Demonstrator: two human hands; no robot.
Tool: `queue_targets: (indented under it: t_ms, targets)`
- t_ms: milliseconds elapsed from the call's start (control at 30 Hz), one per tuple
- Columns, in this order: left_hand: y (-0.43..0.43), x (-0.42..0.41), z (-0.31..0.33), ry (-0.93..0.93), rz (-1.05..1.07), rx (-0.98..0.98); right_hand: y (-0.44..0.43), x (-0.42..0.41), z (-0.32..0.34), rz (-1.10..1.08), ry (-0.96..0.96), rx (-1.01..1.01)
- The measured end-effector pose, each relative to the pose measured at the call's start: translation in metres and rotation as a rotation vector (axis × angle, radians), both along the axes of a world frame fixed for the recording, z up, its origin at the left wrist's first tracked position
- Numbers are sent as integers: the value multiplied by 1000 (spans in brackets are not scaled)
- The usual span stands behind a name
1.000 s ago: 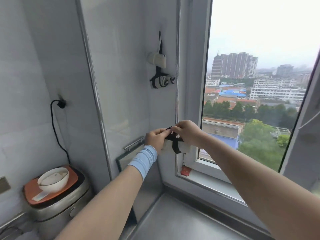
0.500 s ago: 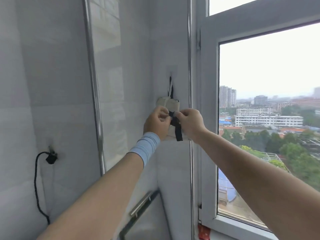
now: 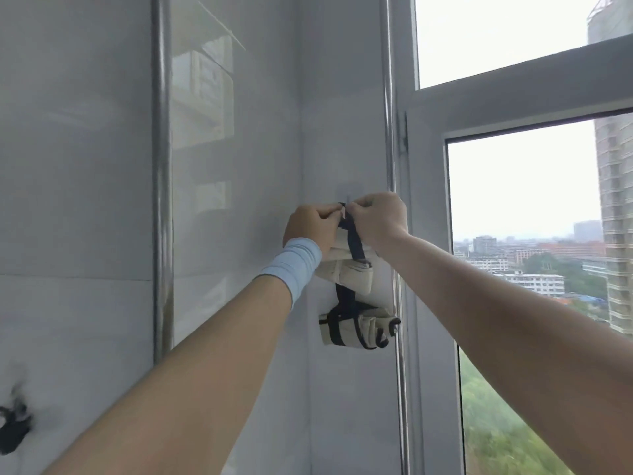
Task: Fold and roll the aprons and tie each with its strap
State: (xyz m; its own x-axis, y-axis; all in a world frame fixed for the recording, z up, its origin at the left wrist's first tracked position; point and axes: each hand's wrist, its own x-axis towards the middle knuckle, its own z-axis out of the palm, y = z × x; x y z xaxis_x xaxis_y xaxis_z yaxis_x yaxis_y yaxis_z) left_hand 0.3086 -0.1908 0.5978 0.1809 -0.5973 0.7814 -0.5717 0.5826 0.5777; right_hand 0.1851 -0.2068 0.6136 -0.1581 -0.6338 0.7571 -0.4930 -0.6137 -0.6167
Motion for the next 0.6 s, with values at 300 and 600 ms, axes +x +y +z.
queue_targets:
  t_ms: [300,600]
  targets:
    - [-47,-1,20,-22,-27,97,-36,-1,22,-134,42,136]
    - [-47,2,-15,-51,42,86,-28,-7,-10,-89,176,52]
